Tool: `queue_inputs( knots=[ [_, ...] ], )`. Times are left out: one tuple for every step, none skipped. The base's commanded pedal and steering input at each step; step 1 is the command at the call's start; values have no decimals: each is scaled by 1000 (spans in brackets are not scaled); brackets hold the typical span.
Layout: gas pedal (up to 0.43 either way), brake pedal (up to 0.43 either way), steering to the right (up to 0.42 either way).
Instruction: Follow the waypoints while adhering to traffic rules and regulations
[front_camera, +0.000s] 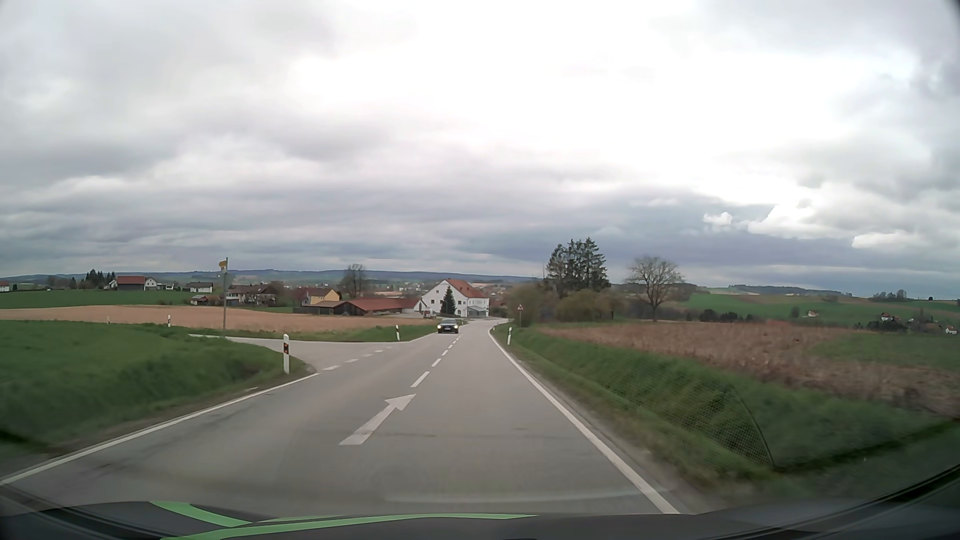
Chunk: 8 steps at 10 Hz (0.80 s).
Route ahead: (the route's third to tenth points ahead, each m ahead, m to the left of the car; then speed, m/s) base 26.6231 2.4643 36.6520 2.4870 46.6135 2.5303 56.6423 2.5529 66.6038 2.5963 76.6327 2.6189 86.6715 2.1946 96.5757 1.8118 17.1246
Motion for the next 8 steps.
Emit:
queue_inputs(
  knots=[
    [0,0,3],
    [0,0,2],
    [0,0,0],
    [0,0,0],
    [0,0,1],
    [0,0,6],
    [0,0,10],
    [0,0,10]
  ],
)
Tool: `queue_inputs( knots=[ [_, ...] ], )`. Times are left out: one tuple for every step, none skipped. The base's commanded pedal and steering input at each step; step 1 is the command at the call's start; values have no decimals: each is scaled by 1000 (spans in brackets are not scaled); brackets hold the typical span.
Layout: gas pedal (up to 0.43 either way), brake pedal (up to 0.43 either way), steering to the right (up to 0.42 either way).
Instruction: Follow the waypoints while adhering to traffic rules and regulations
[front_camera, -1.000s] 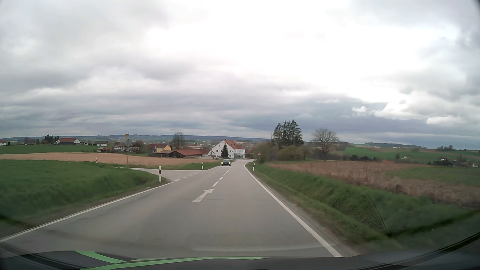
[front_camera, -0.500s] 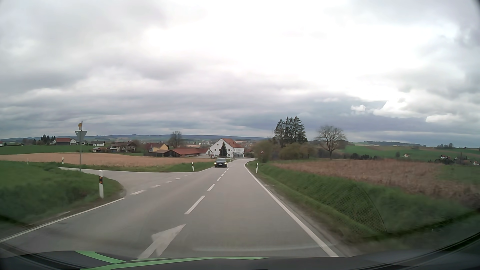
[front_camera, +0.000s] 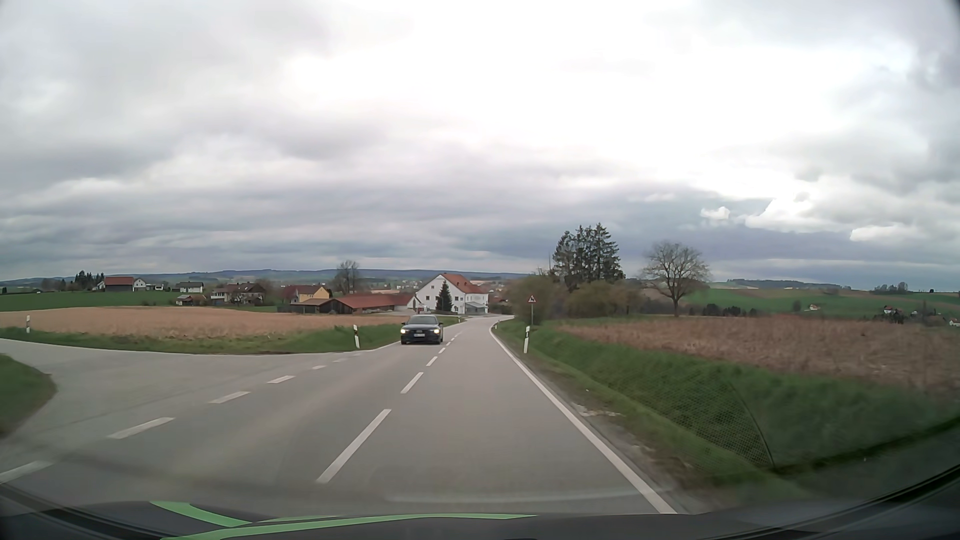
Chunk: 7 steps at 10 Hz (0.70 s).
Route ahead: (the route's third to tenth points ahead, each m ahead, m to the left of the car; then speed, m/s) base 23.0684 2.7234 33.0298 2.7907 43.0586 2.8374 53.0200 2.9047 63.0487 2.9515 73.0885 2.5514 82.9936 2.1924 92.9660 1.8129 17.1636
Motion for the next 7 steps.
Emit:
queue_inputs(
  knots=[
    [0,0,9],
    [0,0,5],
    [0,0,3],
    [0,0,2],
    [0,0,0],
    [0,0,-1],
    [0,0,-2]
  ],
)
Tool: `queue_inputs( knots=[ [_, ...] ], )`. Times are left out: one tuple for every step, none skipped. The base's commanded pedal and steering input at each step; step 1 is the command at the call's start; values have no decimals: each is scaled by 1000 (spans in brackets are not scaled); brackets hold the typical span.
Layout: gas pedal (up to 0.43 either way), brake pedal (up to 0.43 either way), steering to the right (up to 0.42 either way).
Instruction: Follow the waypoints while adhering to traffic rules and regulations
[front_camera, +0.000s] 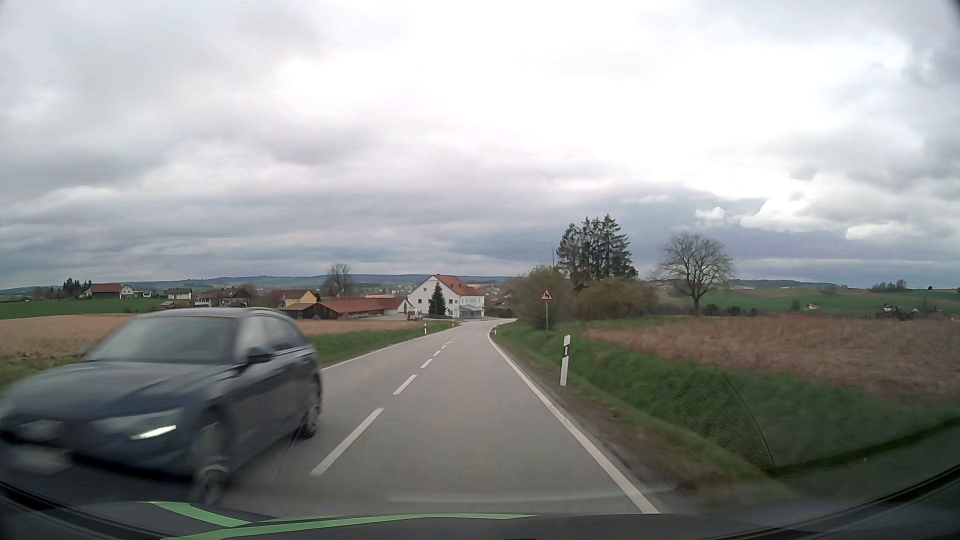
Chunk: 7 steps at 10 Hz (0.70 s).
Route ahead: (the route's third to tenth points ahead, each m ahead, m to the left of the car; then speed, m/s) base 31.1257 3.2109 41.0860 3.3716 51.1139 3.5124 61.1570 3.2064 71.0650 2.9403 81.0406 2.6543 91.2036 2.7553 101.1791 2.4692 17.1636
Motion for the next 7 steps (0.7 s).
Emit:
queue_inputs(
  knots=[
    [0,0,-3],
    [8,0,-3],
    [8,0,-2],
    [8,0,-2],
    [8,0,-2],
    [8,0,-3],
    [8,0,-3]
  ],
)
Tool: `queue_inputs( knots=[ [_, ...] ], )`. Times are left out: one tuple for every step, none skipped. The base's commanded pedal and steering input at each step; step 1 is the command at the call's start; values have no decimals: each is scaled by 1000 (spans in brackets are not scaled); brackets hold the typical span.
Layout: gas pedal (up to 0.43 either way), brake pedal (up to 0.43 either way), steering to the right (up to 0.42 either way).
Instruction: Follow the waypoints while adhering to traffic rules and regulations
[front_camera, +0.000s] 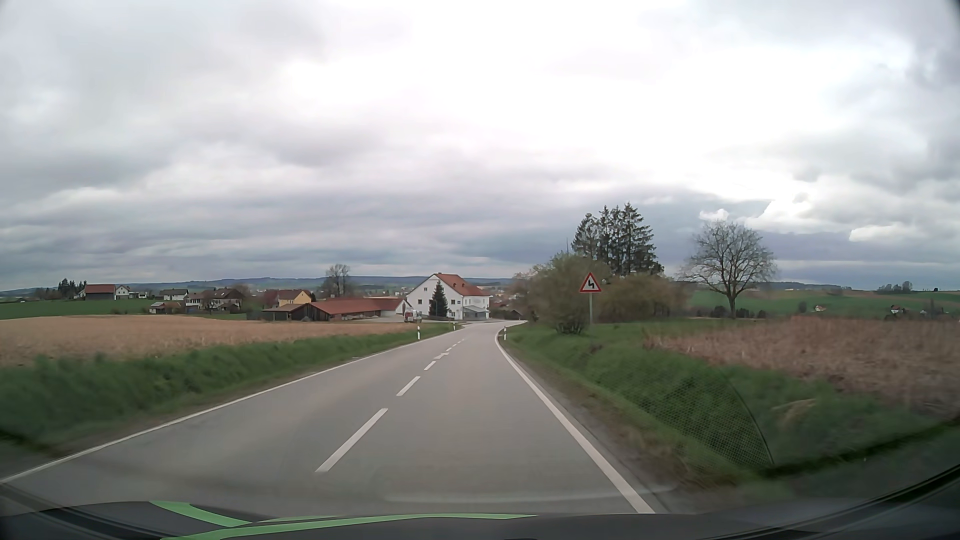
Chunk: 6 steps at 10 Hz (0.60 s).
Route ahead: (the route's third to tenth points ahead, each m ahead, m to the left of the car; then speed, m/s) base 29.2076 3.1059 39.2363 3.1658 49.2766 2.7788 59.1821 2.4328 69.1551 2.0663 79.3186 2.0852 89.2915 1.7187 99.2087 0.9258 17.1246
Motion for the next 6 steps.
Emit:
queue_inputs(
  knots=[
    [8,0,-2],
    [8,0,-1],
    [8,0,0],
    [8,0,0],
    [8,0,0],
    [8,0,0]
  ],
)
